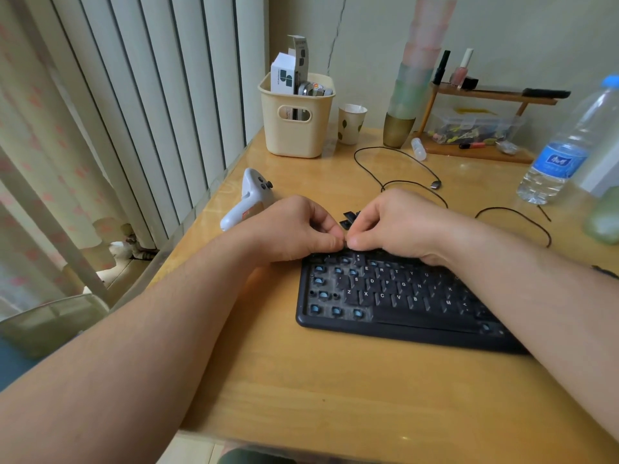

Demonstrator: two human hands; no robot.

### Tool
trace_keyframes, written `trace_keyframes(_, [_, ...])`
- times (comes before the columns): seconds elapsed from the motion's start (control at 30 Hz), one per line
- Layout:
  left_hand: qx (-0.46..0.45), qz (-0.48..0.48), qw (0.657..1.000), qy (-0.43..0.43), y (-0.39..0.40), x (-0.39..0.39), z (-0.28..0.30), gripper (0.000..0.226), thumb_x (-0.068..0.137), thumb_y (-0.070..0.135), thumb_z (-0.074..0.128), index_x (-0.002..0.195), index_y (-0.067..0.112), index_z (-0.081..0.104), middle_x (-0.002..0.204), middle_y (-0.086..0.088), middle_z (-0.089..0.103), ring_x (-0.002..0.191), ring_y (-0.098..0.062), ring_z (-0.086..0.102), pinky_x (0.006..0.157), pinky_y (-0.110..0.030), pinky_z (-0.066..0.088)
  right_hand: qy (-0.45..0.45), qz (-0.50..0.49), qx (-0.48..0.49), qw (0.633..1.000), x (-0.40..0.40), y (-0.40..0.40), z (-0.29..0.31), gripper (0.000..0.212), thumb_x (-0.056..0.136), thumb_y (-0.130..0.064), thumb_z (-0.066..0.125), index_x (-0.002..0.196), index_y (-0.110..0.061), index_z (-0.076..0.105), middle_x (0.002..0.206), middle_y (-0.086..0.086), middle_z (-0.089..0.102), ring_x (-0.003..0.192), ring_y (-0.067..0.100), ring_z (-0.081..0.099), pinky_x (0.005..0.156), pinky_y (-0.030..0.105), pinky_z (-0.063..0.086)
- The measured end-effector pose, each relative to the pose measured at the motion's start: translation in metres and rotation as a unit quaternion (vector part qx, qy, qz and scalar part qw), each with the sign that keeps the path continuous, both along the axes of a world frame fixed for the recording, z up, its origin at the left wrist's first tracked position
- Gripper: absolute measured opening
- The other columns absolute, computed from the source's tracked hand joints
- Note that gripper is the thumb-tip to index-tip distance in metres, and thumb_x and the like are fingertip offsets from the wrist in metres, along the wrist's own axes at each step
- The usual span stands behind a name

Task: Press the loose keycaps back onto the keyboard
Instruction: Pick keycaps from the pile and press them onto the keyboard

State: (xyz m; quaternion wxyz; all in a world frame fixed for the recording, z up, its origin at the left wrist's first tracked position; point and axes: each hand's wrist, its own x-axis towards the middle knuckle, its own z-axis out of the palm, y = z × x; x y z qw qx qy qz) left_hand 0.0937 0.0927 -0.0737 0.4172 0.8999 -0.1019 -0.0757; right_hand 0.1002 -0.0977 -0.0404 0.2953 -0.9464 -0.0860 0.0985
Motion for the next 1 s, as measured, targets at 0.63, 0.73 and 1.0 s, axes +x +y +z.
trace_keyframes(0.63, [0.006,0.013,1.000,0.005,-0.005,0.001,-0.001,0.009,0.084,0.039,0.081,0.087,0.031,0.079,0.083,0.011,0.077,0.085,-0.007,0.070,0.087,-0.029,0.056,-0.107,0.043,-0.104,0.988,-0.004,0.004,-0.006,0.010,0.086,-0.030,0.080,0.078,-0.030,0.075,0.079,-0.014,0.065,0.078,0.004,0.059,0.062,0.021,0.041])
trace_keyframes(0.73, [0.014,0.013,1.000,-0.003,-0.006,0.001,-0.003,0.009,0.084,0.038,0.081,0.087,0.030,0.078,0.082,0.010,0.077,0.079,-0.005,0.068,0.082,-0.025,0.056,-0.107,0.060,-0.105,0.987,-0.005,0.001,-0.007,0.006,0.088,-0.032,0.079,0.083,-0.030,0.078,0.081,-0.016,0.067,0.079,0.003,0.060,0.063,0.020,0.043])
trace_keyframes(1.0, [0.004,0.017,1.000,-0.004,-0.006,-0.001,-0.001,0.006,0.083,0.033,0.081,0.086,0.029,0.079,0.081,0.008,0.077,0.074,-0.001,0.066,0.081,-0.024,0.055,-0.124,0.071,-0.095,0.985,-0.008,-0.001,-0.007,0.011,0.086,-0.030,0.076,0.077,-0.033,0.080,0.078,-0.018,0.069,0.077,0.000,0.062,0.059,0.017,0.044])
